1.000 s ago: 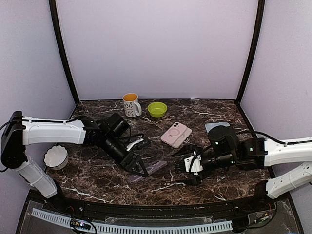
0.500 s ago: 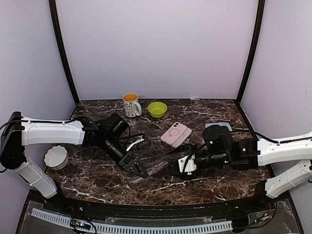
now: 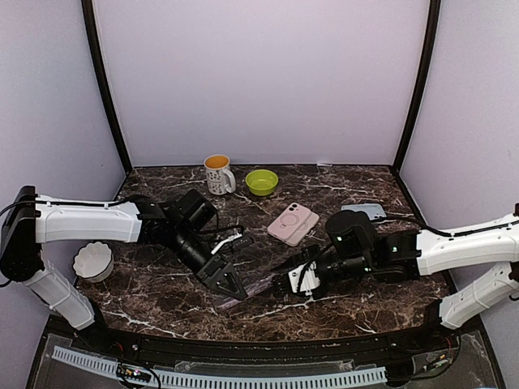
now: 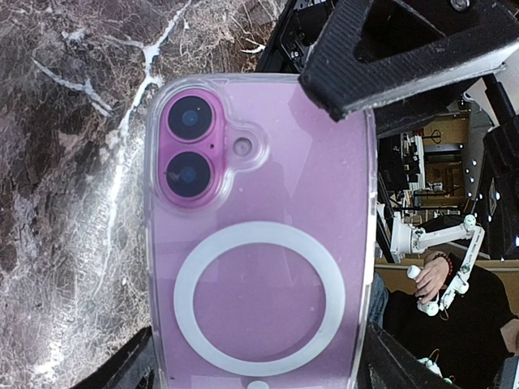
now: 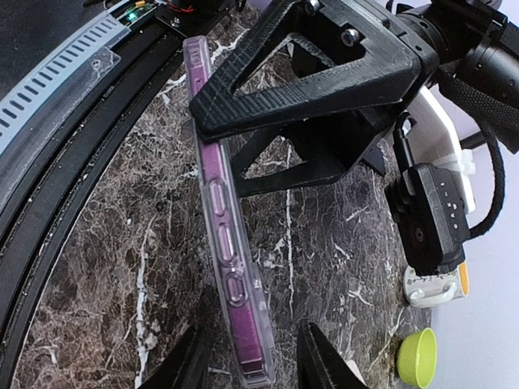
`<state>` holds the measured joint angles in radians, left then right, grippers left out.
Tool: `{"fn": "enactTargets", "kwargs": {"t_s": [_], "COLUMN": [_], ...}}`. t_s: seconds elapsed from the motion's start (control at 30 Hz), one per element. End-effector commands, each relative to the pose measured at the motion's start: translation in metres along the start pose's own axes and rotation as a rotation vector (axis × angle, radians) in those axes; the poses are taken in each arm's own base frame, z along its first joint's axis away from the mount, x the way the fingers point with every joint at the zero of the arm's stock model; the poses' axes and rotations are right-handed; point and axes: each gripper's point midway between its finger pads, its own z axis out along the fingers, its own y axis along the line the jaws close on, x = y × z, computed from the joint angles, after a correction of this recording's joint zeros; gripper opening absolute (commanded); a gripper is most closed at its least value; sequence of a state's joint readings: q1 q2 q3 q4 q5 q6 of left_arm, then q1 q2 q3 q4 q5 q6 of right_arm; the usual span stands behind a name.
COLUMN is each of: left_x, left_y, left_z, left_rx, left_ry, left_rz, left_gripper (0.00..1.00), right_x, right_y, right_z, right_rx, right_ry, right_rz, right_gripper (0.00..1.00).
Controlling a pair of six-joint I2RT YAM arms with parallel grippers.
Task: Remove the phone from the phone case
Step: Pass from the left arm to the right
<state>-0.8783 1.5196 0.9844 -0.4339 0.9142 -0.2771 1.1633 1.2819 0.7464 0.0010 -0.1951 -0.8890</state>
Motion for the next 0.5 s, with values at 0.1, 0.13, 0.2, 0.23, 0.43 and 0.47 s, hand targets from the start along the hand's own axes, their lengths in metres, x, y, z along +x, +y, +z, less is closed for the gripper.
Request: {"fn": "enactTargets", "kwargs": {"t_s": [0.1, 0.13, 0.2, 0.23, 0.43, 0.47], "left_x": [-0.0039, -0.0034, -0.0023, -0.0012, 0.0005, -0.0001], "left_y": [-0.03, -0.0309, -0.0324, -0.0332, -0.0353, -0.0357], "left_z": [-0.0082, -0.0082, -0.0077, -0.0075, -0.0068, -0.0072], "left_rx": [0.084, 0.087, 0.095, 0.098, 0.109, 0.11], "left_ry": [-0.03, -0.028, -0.023, -0.019, -0.01, -0.012], "left_rz": [0.113, 0.117, 0.124, 0.124, 0.135, 0.138], "left_gripper": [0.5, 0.5, 0.49, 0.49, 0.49, 0.49], "right_x": [-0.0224, -0.0224, -0.0224, -0.023, -0.0257, -0.0249], "right_y": [-0.009, -0.009, -0.0082, -0.0083, -0.0075, -0.0064], "right_z": [-0.0012, -0.0012, -0.0008, -0.0004, 0.0004, 0.0006], "right_rx": [0.014, 0.016, 0.018, 0.02, 0.013, 0.01], "right_ry": [-0.084, -0.085, -0.092, -0.096, -0.113, -0.111], "right_rz": [-0.007, -0.006, -0.005, -0.004, 0.008, 0.009], "right_gripper": [0.34, 0.34, 0.34, 0.33, 0.07, 0.04]}}
